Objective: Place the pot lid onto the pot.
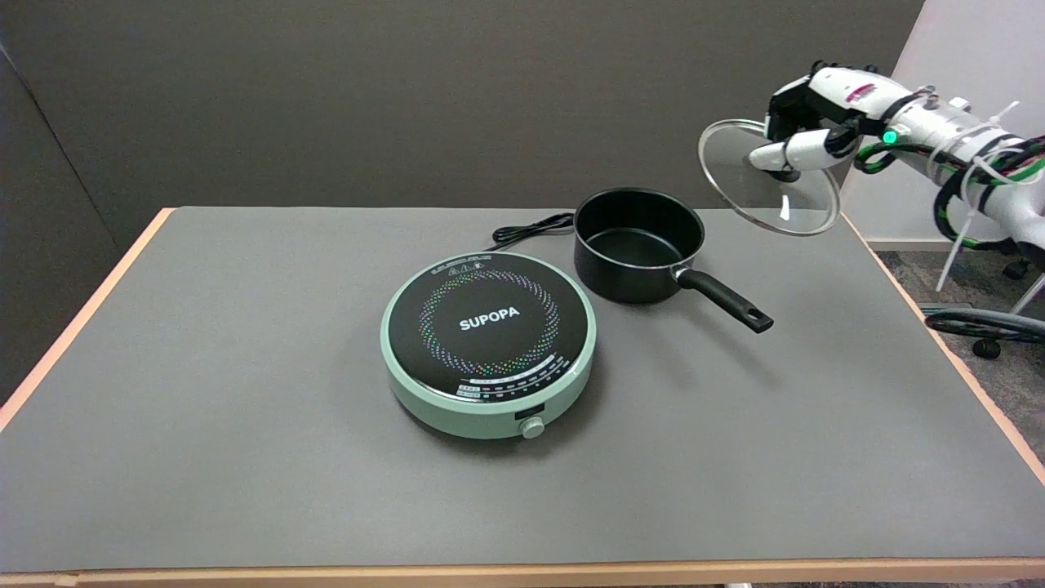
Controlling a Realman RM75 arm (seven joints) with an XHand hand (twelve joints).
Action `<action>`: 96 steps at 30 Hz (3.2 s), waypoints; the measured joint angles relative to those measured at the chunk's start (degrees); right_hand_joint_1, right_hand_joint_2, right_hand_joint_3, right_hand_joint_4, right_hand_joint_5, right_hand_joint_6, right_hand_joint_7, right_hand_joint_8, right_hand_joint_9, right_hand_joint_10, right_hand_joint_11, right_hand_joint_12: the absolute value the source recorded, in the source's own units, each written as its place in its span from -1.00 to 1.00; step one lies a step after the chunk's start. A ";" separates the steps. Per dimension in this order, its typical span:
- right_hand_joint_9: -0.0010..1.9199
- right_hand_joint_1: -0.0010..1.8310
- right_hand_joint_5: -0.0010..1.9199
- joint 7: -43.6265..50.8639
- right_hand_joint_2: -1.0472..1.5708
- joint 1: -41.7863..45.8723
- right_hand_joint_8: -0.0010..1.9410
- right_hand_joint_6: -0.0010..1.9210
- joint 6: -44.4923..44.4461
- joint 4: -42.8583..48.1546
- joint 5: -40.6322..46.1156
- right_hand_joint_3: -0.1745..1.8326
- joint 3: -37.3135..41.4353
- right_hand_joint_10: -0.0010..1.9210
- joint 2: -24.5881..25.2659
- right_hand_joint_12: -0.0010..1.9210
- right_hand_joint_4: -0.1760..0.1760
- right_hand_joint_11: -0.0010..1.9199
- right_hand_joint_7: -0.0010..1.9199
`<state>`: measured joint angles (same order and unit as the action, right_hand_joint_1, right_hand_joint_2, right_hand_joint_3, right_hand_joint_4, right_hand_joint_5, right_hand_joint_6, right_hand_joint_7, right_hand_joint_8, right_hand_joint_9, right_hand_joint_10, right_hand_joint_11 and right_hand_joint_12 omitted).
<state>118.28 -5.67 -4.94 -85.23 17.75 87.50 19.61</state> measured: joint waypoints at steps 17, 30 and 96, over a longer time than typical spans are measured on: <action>-0.08 0.31 -0.24 -0.07 0.64 -27.18 0.18 0.37 -0.59 2.30 -0.22 -0.65 -29.80 0.82 3.30 1.00 -0.25 -0.70 0.00; -0.07 0.30 -0.24 -0.74 0.63 -43.29 0.18 0.38 -0.58 8.21 -0.91 -0.60 -48.04 0.80 8.34 1.00 -0.20 -0.71 0.00; -0.07 0.30 -0.23 -2.66 0.63 -60.02 0.17 0.38 7.03 32.39 -1.34 -0.61 -76.17 0.78 20.11 1.00 -0.15 -0.68 0.00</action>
<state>115.62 -65.69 2.09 -52.84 16.41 11.33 39.72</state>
